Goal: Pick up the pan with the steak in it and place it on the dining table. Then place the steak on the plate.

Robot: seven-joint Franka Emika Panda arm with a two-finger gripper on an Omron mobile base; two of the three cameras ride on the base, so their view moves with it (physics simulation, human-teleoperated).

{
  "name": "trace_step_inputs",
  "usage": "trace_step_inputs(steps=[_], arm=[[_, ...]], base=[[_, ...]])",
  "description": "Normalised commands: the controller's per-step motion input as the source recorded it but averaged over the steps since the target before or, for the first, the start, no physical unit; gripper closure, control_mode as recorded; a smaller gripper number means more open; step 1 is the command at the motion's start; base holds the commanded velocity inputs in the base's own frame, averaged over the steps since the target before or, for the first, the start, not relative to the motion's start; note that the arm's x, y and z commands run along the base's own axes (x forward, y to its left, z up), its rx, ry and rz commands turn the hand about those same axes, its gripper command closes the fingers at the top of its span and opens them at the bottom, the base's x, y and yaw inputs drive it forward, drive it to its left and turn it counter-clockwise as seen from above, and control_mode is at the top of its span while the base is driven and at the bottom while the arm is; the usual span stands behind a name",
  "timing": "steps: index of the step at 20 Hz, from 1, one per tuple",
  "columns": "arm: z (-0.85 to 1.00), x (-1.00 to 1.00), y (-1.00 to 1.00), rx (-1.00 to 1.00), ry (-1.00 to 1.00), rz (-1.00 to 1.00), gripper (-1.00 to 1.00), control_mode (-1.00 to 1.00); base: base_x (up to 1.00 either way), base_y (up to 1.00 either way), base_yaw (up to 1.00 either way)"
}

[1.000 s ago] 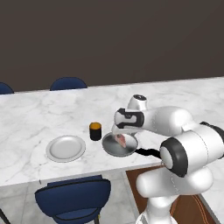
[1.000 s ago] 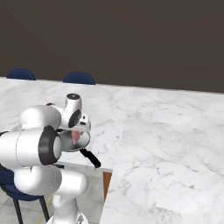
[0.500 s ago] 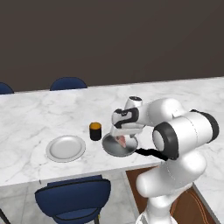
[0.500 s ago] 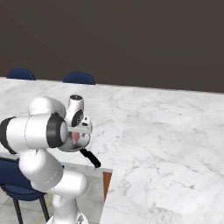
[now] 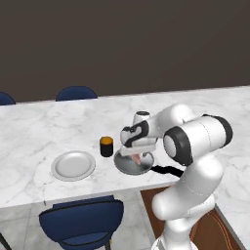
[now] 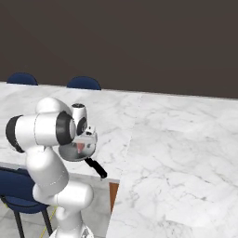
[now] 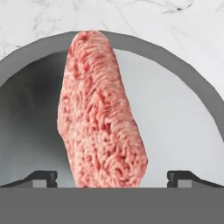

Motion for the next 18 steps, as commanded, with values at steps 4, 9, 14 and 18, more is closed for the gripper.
trace_step_inputs(steps=[4, 9, 14, 18], arm=[[-0.08, 0.01, 0.10, -0.01, 0.00, 0.00, -1.00, -1.00], [0.00, 0.00, 0.00, 0.00, 0.00, 0.00, -1.00, -1.00], [-0.12, 0.00, 0.00, 0.00, 0.00, 0.00, -1.00, -1.00], [-0.06, 0.00, 0.00, 0.00, 0.00, 0.00, -1.00, -1.00]], base=[[0.00, 0.00, 0.00], [0.00, 0.00, 0.00], [0.00, 0.00, 0.00], [0.00, 0.00, 0.00]])
